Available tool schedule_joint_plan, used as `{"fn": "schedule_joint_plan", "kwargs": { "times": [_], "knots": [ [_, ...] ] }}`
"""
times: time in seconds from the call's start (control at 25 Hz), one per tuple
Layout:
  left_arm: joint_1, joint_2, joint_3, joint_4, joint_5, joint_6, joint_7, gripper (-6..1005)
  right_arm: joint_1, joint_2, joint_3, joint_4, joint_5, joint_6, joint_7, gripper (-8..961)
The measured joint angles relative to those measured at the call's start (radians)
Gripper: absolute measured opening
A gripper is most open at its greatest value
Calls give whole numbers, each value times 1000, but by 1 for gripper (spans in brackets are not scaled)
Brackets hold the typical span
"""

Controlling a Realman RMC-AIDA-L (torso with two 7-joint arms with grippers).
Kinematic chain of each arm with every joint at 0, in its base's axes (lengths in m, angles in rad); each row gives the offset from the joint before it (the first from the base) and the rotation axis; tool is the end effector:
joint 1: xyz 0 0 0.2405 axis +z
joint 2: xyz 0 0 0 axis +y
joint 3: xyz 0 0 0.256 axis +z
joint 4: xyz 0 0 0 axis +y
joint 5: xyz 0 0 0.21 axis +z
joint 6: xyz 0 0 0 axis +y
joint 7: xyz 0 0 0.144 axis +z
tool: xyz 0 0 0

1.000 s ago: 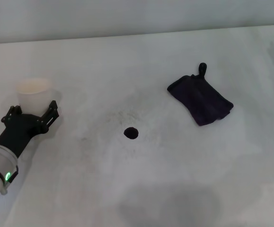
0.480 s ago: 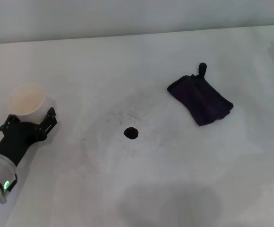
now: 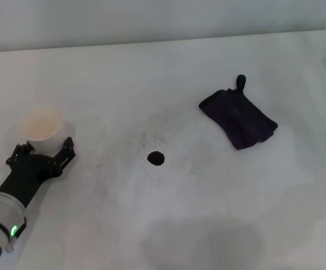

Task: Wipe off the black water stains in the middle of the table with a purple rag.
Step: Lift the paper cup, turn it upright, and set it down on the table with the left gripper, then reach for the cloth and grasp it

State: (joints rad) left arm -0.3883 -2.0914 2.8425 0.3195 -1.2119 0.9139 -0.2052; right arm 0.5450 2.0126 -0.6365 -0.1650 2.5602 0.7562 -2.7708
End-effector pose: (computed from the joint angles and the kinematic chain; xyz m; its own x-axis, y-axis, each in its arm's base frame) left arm -0.3258 0.2854 -0.1031 0.6144 0.3288 0.7172 0.7887 -0.2832 -0.5457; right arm 0.3911 0.3807 0.0717 0.6381 -0.1304 -0.7588 -0.7337 0.1955 -0.6507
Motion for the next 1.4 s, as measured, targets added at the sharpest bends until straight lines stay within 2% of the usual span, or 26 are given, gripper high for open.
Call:
{"fn": "schedule_joint_plan", "kwargs": {
  "times": [0.44, 0.92, 1.08, 1.4],
  "knots": [
    [54, 6, -1, 23, 0, 27, 0, 885, 1, 0, 0, -1, 0, 2, -2, 870],
    [126, 6, 0, 41, 19, 174, -11, 884, 13, 0, 0, -2, 0, 2, -2, 869],
    [138, 6, 0, 38, 61, 254, -11, 884, 18, 0, 0, -2, 0, 2, 0, 869],
    [130, 8, 0, 35, 163, 329, -15, 880, 29, 0, 0, -4, 1, 2, 0, 869]
  ]
}}
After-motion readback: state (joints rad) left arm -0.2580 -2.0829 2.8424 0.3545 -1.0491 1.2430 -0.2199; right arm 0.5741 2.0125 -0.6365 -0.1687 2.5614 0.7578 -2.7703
